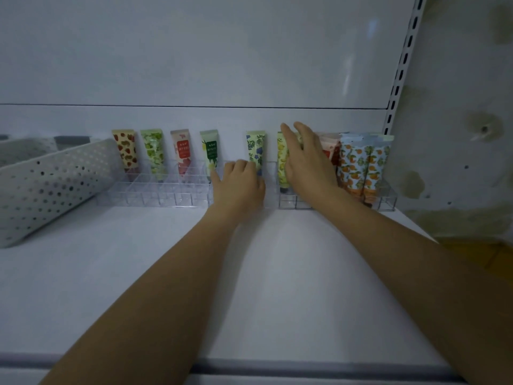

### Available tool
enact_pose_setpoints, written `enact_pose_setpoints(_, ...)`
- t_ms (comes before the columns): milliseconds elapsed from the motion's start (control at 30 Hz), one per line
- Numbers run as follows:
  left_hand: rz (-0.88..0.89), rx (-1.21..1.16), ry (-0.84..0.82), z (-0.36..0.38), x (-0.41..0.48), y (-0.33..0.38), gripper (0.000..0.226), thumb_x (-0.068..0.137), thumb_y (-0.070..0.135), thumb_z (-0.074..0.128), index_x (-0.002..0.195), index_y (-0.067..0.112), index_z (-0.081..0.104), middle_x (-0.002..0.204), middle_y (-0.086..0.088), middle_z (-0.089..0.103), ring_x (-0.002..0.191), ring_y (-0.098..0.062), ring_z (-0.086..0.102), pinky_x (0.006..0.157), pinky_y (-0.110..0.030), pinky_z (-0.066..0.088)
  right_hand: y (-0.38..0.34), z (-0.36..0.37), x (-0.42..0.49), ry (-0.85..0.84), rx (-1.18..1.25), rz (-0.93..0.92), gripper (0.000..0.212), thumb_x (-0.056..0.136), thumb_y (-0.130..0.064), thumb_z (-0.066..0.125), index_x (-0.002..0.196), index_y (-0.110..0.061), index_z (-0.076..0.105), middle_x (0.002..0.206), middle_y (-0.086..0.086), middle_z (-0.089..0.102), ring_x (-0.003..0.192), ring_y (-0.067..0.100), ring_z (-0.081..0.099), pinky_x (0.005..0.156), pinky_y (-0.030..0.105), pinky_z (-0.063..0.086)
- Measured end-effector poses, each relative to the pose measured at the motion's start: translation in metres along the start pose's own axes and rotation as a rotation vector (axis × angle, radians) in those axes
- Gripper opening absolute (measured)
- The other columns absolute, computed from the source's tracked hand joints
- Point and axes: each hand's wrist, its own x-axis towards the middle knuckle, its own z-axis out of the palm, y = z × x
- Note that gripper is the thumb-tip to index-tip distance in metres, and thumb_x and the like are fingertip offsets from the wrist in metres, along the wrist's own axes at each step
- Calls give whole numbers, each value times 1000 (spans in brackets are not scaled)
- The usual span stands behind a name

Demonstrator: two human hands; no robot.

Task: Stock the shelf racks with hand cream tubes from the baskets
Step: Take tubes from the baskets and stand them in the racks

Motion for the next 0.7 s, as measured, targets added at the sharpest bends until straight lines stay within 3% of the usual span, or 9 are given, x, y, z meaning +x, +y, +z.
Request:
enact_pose_setpoints(100, -57, 50, 104, -13, 0, -9, 44, 98, 26, 32, 139, 11, 33, 147, -6, 32, 139, -26, 21, 112, -54, 10, -3, 4, -9, 51, 47, -145, 56, 85, 0, 52, 139, -1, 37, 143, 23, 36, 134, 39, 32, 107, 48, 33)
enact_pose_setpoints(233, -19, 133, 141, -45, 8, -33, 46, 97, 26, 36, 140, 10, 33, 149, -9, 28, 138, -28, 21, 112, -51, 14, -20, 5, -10, -31, 120, -221, 52, 85, -13, 49, 135, 0, 44, 136, 24, 45, 127, 42, 40, 106, 50, 32)
enact_pose_setpoints(400, 66, 284, 127, -112, 17, -110, 49, 96, 28, 39, 142, 12, 32, 148, -13, 31, 136, -32, 25, 112, -49, 20, -70, -5, 0, -126, 225, -301, 53, 94, -26, 46, 142, -9, 34, 146, 15, 33, 135, 30, 28, 111, 31, 19)
enact_pose_setpoints(700, -128, 298, -13, -184, 24, -247, 46, 95, 28, 47, 136, 7, 41, 137, -22, 39, 122, -40, 42, 101, -47, 36, -204, 6, 43, -318, 468, -373, 53, 97, -28, 44, 145, -16, 25, 148, 6, 29, 136, 21, 23, 111, 28, 17)
